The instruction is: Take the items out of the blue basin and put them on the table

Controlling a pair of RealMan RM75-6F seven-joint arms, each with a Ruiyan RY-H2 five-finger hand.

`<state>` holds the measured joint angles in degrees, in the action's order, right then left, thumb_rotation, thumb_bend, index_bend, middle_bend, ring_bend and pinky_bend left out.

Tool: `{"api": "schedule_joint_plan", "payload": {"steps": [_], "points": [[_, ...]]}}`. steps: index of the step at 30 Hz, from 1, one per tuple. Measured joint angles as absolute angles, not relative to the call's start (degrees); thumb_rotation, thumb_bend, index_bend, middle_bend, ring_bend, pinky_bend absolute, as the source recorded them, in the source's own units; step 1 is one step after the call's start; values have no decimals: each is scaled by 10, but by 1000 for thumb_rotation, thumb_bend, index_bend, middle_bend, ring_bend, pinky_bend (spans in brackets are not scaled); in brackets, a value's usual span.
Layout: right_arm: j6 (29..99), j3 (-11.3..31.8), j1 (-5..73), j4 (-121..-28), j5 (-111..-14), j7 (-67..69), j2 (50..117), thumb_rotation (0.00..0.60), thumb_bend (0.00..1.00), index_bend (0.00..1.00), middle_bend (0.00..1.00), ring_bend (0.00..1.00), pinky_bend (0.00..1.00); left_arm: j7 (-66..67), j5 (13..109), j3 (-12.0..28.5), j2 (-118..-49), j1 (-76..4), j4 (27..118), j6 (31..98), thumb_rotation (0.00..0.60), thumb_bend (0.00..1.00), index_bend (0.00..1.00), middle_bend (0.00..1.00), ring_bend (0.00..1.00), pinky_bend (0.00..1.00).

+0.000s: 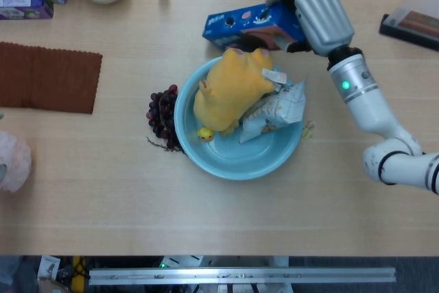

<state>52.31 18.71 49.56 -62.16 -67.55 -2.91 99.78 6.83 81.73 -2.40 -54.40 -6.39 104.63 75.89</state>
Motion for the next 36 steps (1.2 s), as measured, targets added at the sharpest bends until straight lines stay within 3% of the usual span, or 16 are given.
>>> {"api": "schedule_joint_plan", "payload": {"steps": [3, 5, 14, 23, 36], "points": [[495, 180, 491, -644, -646, -57, 976, 600, 191, 0, 20, 27, 217, 69, 820, -24, -543, -65, 1049, 757, 600, 270, 190, 247, 233, 333], [487, 175, 486, -667, -632, -72, 956, 600, 191, 0, 0, 3, 194, 69, 821, -24, -543, -65, 1050, 757, 600, 270, 190, 247, 233, 333], [494, 167, 453, -801, -633, -71, 857, 600, 187, 0, 42, 21, 200, 75, 821, -22, -544, -71, 1055, 751, 600, 270, 190, 247, 233, 333], [470, 160, 458, -941, -659, -77, 772, 600, 67, 0, 83, 54, 231, 78, 821, -24, -542, -70, 1059, 752, 600, 270, 190, 247, 233, 333], [436, 131, 541, -942, -547, -231, 812, 600, 16, 0, 82, 54, 231, 66, 820, -29, -539, -61, 1052, 757, 600, 270, 190, 247, 233, 333]]}}
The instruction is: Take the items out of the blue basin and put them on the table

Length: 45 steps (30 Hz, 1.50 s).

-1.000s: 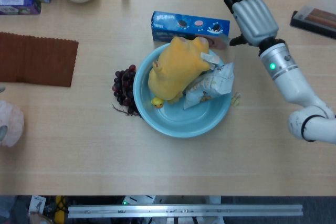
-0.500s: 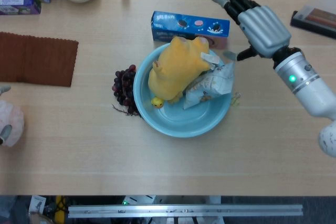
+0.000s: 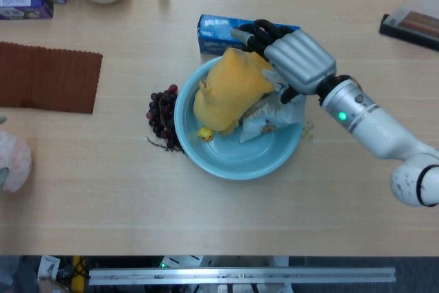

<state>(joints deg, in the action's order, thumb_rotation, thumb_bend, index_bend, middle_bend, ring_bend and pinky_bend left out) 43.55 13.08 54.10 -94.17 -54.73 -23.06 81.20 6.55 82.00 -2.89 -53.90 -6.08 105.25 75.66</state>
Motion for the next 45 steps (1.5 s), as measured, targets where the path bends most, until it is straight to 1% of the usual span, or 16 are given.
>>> {"api": "schedule_joint_plan", "payload": {"steps": [6, 7, 9, 10, 11, 13, 14, 15, 16, 18, 19, 24, 31, 39, 42, 45], "points": [[438, 114, 587, -927, -460, -301, 844, 600, 16, 0, 91, 59, 239, 60, 818, -30, -537, -58, 1048, 756, 600, 270, 190, 247, 233, 333], [438, 111, 593, -926, -450, -310, 846, 600, 17, 0, 103, 68, 251, 59, 817, -30, -537, -58, 1048, 756, 600, 270, 190, 247, 233, 333], [445, 104, 608, -923, -430, -331, 855, 600, 19, 33, 169, 130, 328, 58, 818, -30, -537, -58, 1047, 756, 600, 270, 190, 247, 233, 333], [450, 102, 612, -922, -426, -336, 860, 600, 27, 99, 222, 185, 397, 58, 819, -30, -537, -58, 1047, 756, 600, 270, 190, 247, 233, 333], [459, 100, 615, -919, -425, -341, 866, 600, 32, 151, 253, 218, 440, 57, 819, -30, -537, -58, 1047, 756, 600, 270, 190, 247, 233, 333], [473, 97, 616, -912, -427, -344, 878, 600, 69, 326, 347, 336, 589, 54, 821, -30, -537, -57, 1046, 758, 600, 270, 190, 247, 233, 333], [481, 95, 616, -905, -431, -343, 886, 600, 88, 384, 378, 378, 634, 53, 821, -30, -537, -57, 1045, 758, 600, 269, 190, 247, 233, 333], [484, 94, 616, -900, -436, -341, 890, 600, 131, 473, 430, 447, 701, 51, 821, -30, -537, -56, 1044, 759, 600, 270, 190, 247, 233, 333], [486, 94, 615, -896, -440, -338, 892, 600, 175, 538, 470, 498, 745, 49, 821, -30, -536, -55, 1043, 759, 600, 270, 190, 247, 233, 333], [491, 94, 612, -892, -451, -327, 895, 600, 230, 602, 508, 550, 794, 46, 819, -30, -536, -54, 1040, 759, 600, 270, 190, 247, 233, 333], [493, 94, 610, -892, -456, -321, 895, 600, 238, 620, 519, 566, 808, 45, 818, -31, -537, -54, 1039, 758, 600, 270, 190, 247, 233, 333], [502, 106, 592, -910, -489, -268, 879, 600, 237, 645, 541, 600, 837, 40, 816, -30, -539, -56, 1033, 753, 600, 270, 190, 247, 233, 333], [530, 127, 558, -975, -539, -208, 809, 600, 236, 652, 548, 620, 854, 37, 820, -27, -538, -59, 1033, 752, 600, 269, 190, 248, 233, 333], [566, 136, 502, -1044, -589, -162, 690, 600, 230, 652, 548, 620, 854, 38, 822, -26, -536, -60, 1035, 751, 600, 270, 190, 248, 233, 333], [578, 131, 471, -1053, -602, -145, 640, 600, 229, 652, 548, 621, 854, 40, 822, -26, -537, -61, 1035, 750, 600, 270, 190, 248, 233, 333], [585, 119, 437, -1046, -608, -124, 606, 600, 228, 652, 548, 620, 854, 43, 823, -26, -538, -64, 1037, 747, 600, 270, 190, 249, 233, 333]]}}
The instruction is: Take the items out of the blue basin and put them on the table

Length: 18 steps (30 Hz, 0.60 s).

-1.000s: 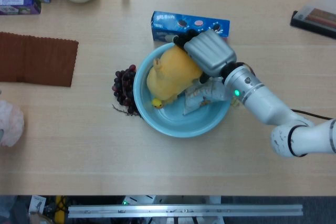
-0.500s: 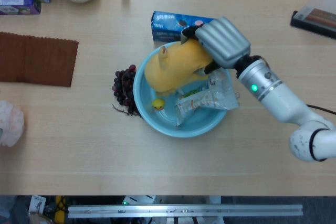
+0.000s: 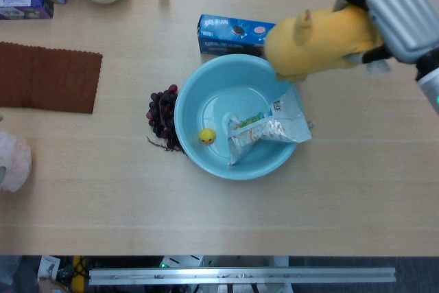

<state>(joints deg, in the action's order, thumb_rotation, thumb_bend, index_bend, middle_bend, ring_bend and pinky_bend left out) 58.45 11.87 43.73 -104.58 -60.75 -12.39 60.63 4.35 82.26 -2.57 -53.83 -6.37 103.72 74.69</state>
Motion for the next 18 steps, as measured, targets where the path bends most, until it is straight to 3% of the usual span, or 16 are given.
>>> {"api": "schedule_joint_plan", "payload": {"steps": [12, 14, 18], "points": [[530, 78, 395, -910, -603, -54, 635, 600, 206, 648, 538, 601, 848, 63, 822, -25, -542, -72, 1048, 737, 600, 270, 190, 248, 233, 333], [514, 73, 395, -884, -603, -50, 652, 600, 196, 609, 514, 566, 823, 65, 821, -26, -543, -72, 1049, 736, 600, 270, 190, 249, 233, 333], [493, 67, 395, -840, -606, -41, 686, 600, 171, 421, 414, 450, 715, 68, 818, -27, -544, -72, 1049, 733, 600, 270, 190, 249, 233, 333]]}}
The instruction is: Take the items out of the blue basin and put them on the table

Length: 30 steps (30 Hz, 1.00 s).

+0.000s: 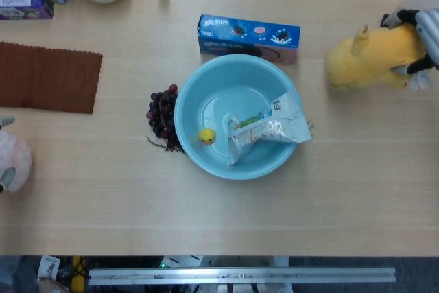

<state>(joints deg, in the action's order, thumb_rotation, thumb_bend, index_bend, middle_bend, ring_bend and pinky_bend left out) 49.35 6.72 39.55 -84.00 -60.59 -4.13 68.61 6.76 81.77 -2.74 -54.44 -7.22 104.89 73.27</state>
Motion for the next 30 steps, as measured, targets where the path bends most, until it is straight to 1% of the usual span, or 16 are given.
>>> {"api": "schedule_joint_plan", "payload": {"steps": [2, 4, 6, 8, 14, 19, 22, 25, 30], "points": [[484, 66, 397, -821, -610, -38, 703, 600, 163, 330, 352, 374, 632, 68, 817, -28, -545, -73, 1049, 732, 600, 270, 190, 249, 233, 333], [477, 65, 399, -810, -615, -38, 714, 600, 154, 220, 267, 280, 516, 69, 816, -27, -545, -73, 1049, 732, 600, 269, 190, 249, 233, 333], [478, 67, 400, -805, -621, -40, 720, 600, 137, 145, 199, 223, 452, 70, 815, -28, -546, -74, 1049, 730, 600, 269, 190, 249, 233, 333], [483, 70, 400, -805, -625, -39, 721, 600, 119, 106, 162, 202, 430, 70, 815, -28, -546, -74, 1049, 728, 600, 270, 190, 249, 233, 333], [519, 84, 392, -828, -654, -26, 710, 600, 105, 90, 154, 200, 414, 71, 812, -29, -547, -75, 1047, 727, 600, 270, 190, 250, 233, 333], [534, 83, 386, -863, -694, -24, 692, 600, 105, 90, 159, 200, 413, 73, 813, -29, -548, -77, 1049, 724, 600, 270, 190, 250, 233, 333], [538, 75, 385, -883, -731, -19, 684, 600, 98, 91, 176, 200, 413, 73, 813, -29, -547, -77, 1050, 725, 600, 270, 190, 250, 233, 333], [534, 60, 387, -900, -776, -20, 676, 600, 48, 91, 180, 200, 413, 72, 812, -29, -546, -76, 1051, 727, 600, 270, 190, 250, 233, 333], [523, 32, 397, -930, -844, -49, 674, 600, 33, 90, 180, 200, 413, 70, 810, -31, -544, -73, 1051, 728, 600, 269, 190, 250, 233, 333]]}}
